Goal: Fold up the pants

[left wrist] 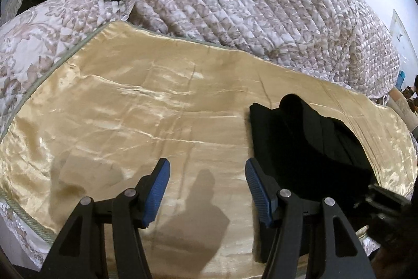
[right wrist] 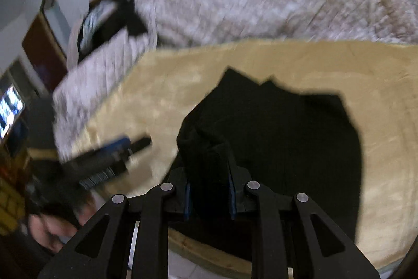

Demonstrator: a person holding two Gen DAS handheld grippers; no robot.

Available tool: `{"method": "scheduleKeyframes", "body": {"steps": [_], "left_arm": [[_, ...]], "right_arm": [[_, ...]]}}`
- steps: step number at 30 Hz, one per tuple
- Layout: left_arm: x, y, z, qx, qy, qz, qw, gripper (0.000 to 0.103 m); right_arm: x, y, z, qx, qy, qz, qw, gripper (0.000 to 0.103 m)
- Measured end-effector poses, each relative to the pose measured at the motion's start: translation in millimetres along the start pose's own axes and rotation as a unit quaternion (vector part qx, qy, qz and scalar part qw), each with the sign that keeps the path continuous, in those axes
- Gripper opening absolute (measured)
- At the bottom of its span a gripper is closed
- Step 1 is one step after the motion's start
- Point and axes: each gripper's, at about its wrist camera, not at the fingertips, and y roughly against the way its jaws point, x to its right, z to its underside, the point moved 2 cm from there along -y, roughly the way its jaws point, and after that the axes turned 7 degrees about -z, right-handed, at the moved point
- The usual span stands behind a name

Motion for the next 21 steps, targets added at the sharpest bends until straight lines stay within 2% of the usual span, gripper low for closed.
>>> {"method": "scheduleKeyframes", "body": {"steps": [2,7,14,18,21], "left_arm": [[-2.8,1.2,0.0,0.001,0.003,0.000,1.0000,0.063],[-7.5,2.5,-2.1,0.003,0.012,0.001,0.9999,0.063],[-9.2,1.5,-1.3,0.002,0.016,-0.004,0.9999,0.063],[-7.4,0.2,-0.7,-0.001,0.015,-0.004,0.9999,0.063],[-4.3,1.3,-1.6,0.002,0.012,-0.001,0.9999,0.063]], "right_arm": [[0.1,-8.7,4.4,-0.010,0.001,0.003,1.000,0.021],[-5.5,-7.4,6.0,0.004,0.021,0.012,1.000,0.021],[-10.2,-31.0,20.9,-0.012,0.030,0.008,0.999,0.022],[-6.5,-37.6,26.7,-0.007,0.041,-0.015,0.999,0.035],[-18.3,-22.7,19.6,-0.006,0.054,-0.026,0.998,0.044]]}}
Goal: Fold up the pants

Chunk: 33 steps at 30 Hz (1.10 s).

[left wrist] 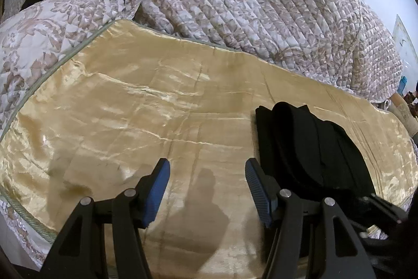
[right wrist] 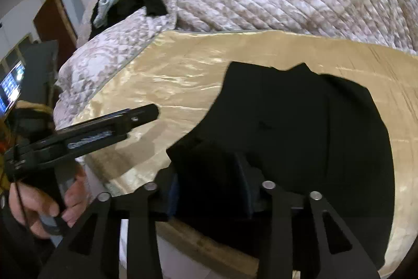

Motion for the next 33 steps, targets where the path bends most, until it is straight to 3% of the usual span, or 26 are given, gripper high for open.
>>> {"method": "scheduleKeyframes", "body": {"steps": [3,6,8,11,13,14,15,16,21,24,27,33], "left_arm": [[1.9,0.8,-0.6,0.003,-0.002,0.002,1.0000,0.063],[3.5,-0.5,-0.3,0.001,-0.005,0.002,1.0000,0.063],[5.3,-2.1,-0.5,0.000,-0.006,0.003,1.0000,0.063],[9.7,-0.8,-1.0,0.001,-0.008,0.010,0.9999,0.063],[14.1,1.7,-1.5,0.004,-0.011,0.020,0.9997,0.063],[16.8,2.9,-1.9,0.005,-0.012,0.027,0.9995,0.063],[19.8,4.5,-2.5,0.005,-0.013,0.037,0.9992,0.063],[23.6,6.6,-3.2,0.006,-0.014,0.048,0.9987,0.063],[42.1,11.7,-10.4,0.001,-0.024,0.090,0.9956,0.063],[54.9,10.5,-19.8,-0.007,-0.033,0.113,0.9930,0.063],[74.1,6.7,-29.0,-0.014,-0.053,0.135,0.9893,0.063],[120.5,-24.8,-43.5,-0.034,-0.112,0.166,0.9791,0.061]], "right_arm": [[-5.1,23.0,-7.8,0.011,0.001,-0.020,1.000,0.044],[0.1,51.1,-11.4,0.052,-0.007,-0.039,0.998,0.047],[7.3,69.3,-9.2,0.084,-0.015,-0.033,0.996,0.048],[18.8,75.8,-2.8,0.095,-0.037,-0.009,0.995,0.048],[33.8,70.9,4.6,0.084,-0.068,0.017,0.994,0.045],[39.1,66.8,7.9,0.073,-0.078,0.031,0.994,0.039],[43.3,59.4,12.1,0.056,-0.084,0.049,0.994,0.025],[46.2,52.3,16.0,0.041,-0.087,0.058,0.994,0.023],[35.1,48.5,5.6,0.017,-0.083,-0.018,0.996,0.023],[49.8,62.1,-8.4,0.036,-0.090,0.012,0.995,0.023],[82.3,67.6,-29.8,0.028,-0.096,0.073,0.992,0.023],[128.2,51.8,-63.0,0.012,-0.079,0.084,0.993,0.023]]}}
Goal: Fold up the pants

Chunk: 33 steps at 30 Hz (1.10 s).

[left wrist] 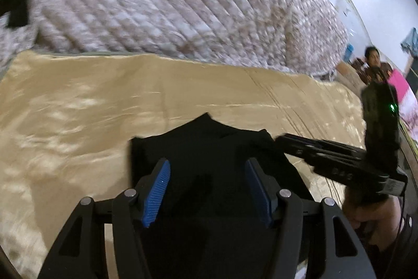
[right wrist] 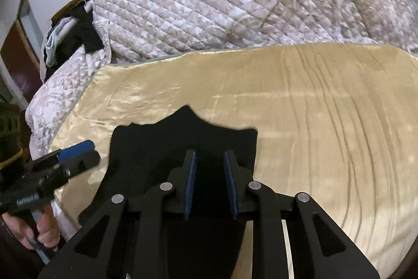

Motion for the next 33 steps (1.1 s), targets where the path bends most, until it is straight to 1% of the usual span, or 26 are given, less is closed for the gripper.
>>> {"method": "scheduleKeyframes", "body": {"steps": [1,2,4,5,6,7,9,12,16,21,24,26,28,30,31,33], "left_arm": [[0.8,-8.9,-1.4,-0.004,-0.007,-0.005,1.0000,0.057],[-0.5,-17.3,-1.8,-0.009,-0.012,-0.018,0.9997,0.052],[-6.6,-31.0,-0.1,-0.019,-0.015,-0.036,0.9991,0.050],[-10.7,-34.9,1.5,-0.017,-0.013,-0.047,0.9987,0.050],[-14.4,-37.0,2.7,-0.016,-0.011,-0.054,0.9984,0.050],[-17.4,-38.7,3.3,-0.017,-0.007,-0.052,0.9985,0.050],[-19.9,-39.0,2.6,-0.015,-0.002,-0.045,0.9989,0.050],[-18.1,-35.1,3.6,-0.008,-0.009,-0.048,0.9988,0.050],[-21.9,-15.0,9.1,0.000,-0.008,-0.056,0.9984,0.050],[-19.3,20.2,29.4,0.013,-0.005,-0.049,0.9987,0.050],[-13.8,40.8,47.3,0.023,-0.003,-0.036,0.9991,0.050],[-9.7,51.1,61.8,0.025,-0.004,-0.026,0.9993,0.050],[-6.8,55.1,74.7,0.021,-0.006,-0.021,0.9996,0.050],[-5.9,52.5,85.8,0.010,-0.013,-0.030,0.9994,0.050],[-6.7,49.5,90.7,0.005,-0.014,-0.037,0.9992,0.050],[-10.7,43.9,92.5,-0.002,-0.005,-0.036,0.9993,0.050]], "right_arm": [[4.4,-8.3,-5.3,-0.008,0.002,0.000,1.000,0.022],[8.5,-17.2,-8.7,-0.015,0.004,-0.002,1.000,0.022],[11.3,-37.3,-13.1,-0.035,0.011,0.004,0.999,0.022],[12.1,-44.4,-13.0,-0.044,0.014,0.005,0.999,0.022],[13.9,-51.0,-12.2,-0.051,0.016,0.009,0.999,0.020],[17.3,-58.6,-12.0,-0.057,0.017,0.022,0.998,0.015],[23.5,-58.3,-13.4,-0.044,0.010,0.023,0.999,0.014],[27.3,-56.3,-16.4,-0.039,-0.002,0.020,0.999,0.014],[23.2,-35.5,-12.7,-0.024,-0.015,0.030,0.999,0.016],[7.9,6.9,10.1,0.001,-0.019,0.011,1.000,0.019],[-11.0,25.5,30.1,0.003,-0.003,0.000,1.000,0.019],[-28.1,35.9,45.8,0.003,0.020,-0.004,1.000,0.019],[-42.8,41.2,59.8,0.002,0.043,0.001,0.999,0.019],[-52.9,42.6,75.8,-0.006,0.061,0.006,0.998,0.019],[-54.1,41.5,81.8,-0.008,0.067,0.009,0.998,0.019],[-52.4,33.2,91.8,-0.021,0.069,0.017,0.997,0.019]]}}
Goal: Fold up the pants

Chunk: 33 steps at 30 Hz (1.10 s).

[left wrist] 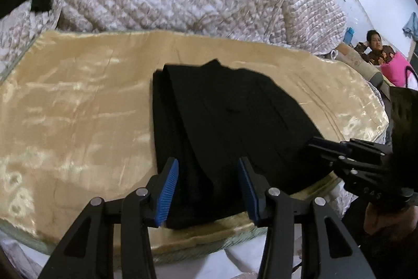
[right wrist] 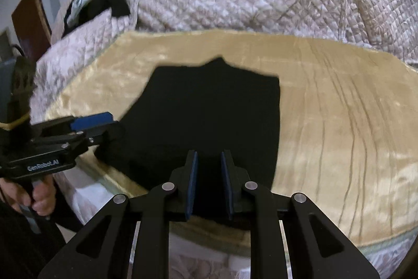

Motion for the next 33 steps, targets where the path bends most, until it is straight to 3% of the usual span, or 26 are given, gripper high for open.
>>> {"method": "scheduleKeyframes", "body": {"steps": [11,16,33], "left_arm": [[1.7,0.2,-1.0,0.009,0.000,-0.022,0.9997,0.050],[2.7,4.3,-7.1,0.003,0.006,-0.028,0.9996,0.049],[4.2,-15.2,-52.3,-0.005,-0.028,-0.037,0.9989,0.054]], "right_arm": [[0.9,-2.0,6.2,0.019,0.010,0.006,1.000,0.020],[7.8,6.7,0.0,0.022,-0.011,-0.003,1.000,0.039],[33.8,6.4,-42.9,0.007,-0.029,-0.019,0.999,0.040]]}}
